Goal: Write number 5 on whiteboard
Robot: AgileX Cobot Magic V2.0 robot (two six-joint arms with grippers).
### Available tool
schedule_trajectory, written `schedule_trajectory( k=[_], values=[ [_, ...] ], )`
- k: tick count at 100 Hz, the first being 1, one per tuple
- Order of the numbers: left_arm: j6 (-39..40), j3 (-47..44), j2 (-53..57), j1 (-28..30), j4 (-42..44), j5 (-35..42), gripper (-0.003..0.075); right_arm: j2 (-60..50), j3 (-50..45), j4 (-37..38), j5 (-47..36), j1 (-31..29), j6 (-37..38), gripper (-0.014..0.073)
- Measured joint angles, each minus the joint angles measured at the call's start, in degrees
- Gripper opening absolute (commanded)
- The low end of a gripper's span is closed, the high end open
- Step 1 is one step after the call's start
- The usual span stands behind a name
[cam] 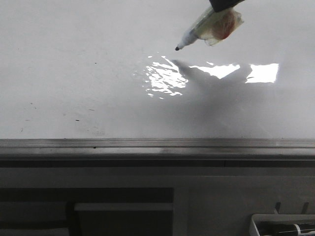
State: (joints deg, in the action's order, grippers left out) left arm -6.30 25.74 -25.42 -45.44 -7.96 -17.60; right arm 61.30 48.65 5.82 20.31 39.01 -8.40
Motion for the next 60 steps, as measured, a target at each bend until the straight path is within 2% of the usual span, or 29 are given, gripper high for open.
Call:
schedule_trajectory(
  k=[37,60],
  values=[
    [0.0,0.0,0.03,0.0,-0.69,0.0,-0.002,0.72,0.0,0.55,-1.18,-3.71,0.0,-0.0058],
    [0.0,0.0,0.03,0.0,-0.69,0.0,-0.002,0.72,0.22,-0.08,-0.09,-3.83,0.0,-0.0058]
  ],
)
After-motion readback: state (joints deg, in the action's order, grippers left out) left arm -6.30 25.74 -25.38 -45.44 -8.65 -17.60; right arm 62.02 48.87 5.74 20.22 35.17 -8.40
